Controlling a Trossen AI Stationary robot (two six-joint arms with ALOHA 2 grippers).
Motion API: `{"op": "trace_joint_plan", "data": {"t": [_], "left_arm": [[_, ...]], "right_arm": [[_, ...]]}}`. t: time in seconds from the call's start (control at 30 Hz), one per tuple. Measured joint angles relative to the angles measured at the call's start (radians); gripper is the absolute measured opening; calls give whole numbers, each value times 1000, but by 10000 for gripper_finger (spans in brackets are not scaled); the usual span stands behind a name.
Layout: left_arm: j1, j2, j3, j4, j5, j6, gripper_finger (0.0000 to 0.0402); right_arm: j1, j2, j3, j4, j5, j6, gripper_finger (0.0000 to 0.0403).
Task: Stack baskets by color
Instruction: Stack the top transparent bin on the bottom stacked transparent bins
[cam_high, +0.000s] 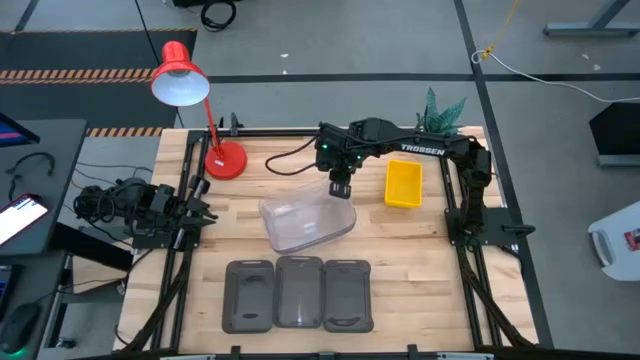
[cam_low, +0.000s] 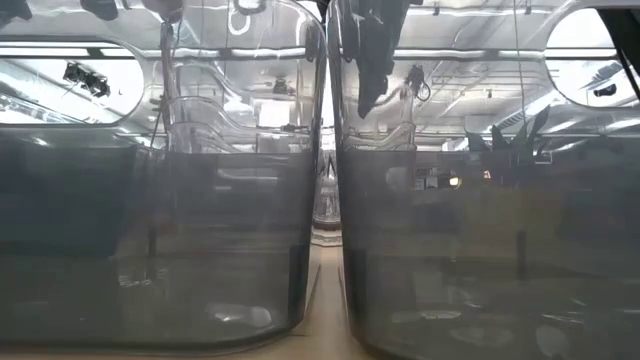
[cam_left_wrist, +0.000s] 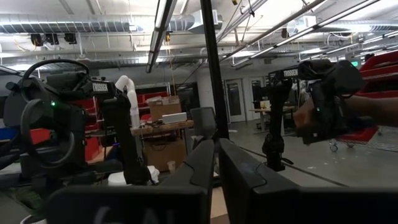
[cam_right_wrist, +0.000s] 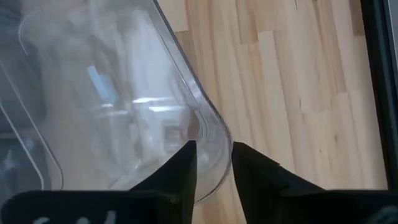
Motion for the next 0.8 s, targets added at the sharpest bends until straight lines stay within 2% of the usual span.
{"op": "trace_joint_plan", "data": {"t": [0.13,0.23,0.43,0.53,0.7,0.8], "left_arm": [[0,0,0,-8,0,6,29],[0,0,0,-74,-2,62,33],[0,0,-1,-216,-109,118,34],[0,0,-1,-235,-100,19,29],[0,0,-1,-227,-93,-232,25],[0,0,-1,-227,-94,-273,28]], "right_arm": [[-5,0,6,-11,2,10,115],[-7,0,42,-44,15,39,115],[-1,-1,126,-77,22,120,115],[12,-1,159,-117,27,143,114],[40,-1,234,-207,143,176,113],[61,-1,277,-225,198,199,113]]}}
